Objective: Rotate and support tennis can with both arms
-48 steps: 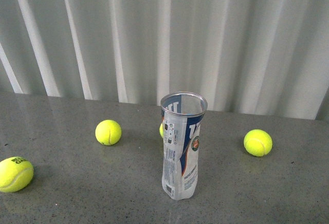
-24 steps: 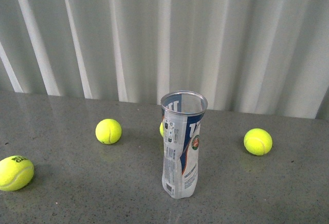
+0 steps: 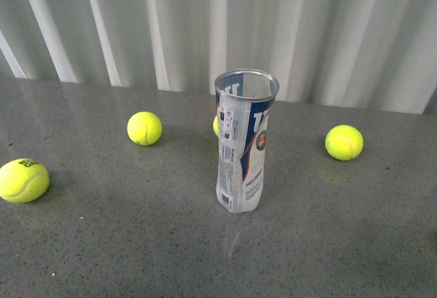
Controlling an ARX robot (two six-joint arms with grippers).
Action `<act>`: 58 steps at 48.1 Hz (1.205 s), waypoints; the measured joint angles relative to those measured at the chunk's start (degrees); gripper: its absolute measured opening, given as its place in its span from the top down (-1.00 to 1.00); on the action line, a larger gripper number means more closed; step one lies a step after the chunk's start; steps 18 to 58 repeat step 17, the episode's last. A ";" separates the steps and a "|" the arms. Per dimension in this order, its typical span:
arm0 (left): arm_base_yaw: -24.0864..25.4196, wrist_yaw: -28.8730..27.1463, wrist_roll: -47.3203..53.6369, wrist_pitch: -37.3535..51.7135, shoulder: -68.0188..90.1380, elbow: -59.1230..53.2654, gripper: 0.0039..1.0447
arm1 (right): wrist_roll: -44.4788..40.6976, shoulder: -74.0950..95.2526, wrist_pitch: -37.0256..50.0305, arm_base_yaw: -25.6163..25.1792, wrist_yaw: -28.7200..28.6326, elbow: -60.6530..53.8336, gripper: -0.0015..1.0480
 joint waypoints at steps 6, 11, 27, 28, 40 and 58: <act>0.00 -0.02 0.00 0.00 0.00 0.00 -0.87 | 0.00 0.02 0.00 0.00 0.00 0.00 -0.86; 0.00 0.00 0.00 0.00 0.00 0.00 -0.87 | 0.02 0.00 0.00 0.00 0.00 0.00 -0.86; 0.00 0.00 0.00 0.00 0.00 0.00 -0.87 | 0.00 0.00 0.00 0.00 0.00 0.00 -0.86; 0.00 0.00 0.00 0.00 0.00 0.00 -0.87 | 0.00 0.00 0.00 0.00 0.00 0.00 -0.86; 0.00 0.00 0.00 0.00 0.00 0.00 -0.87 | 0.00 0.00 0.00 0.00 0.00 0.00 -0.86; 0.00 0.00 0.00 0.00 0.00 0.00 -0.87 | 0.00 0.00 0.00 0.00 0.00 0.00 -0.86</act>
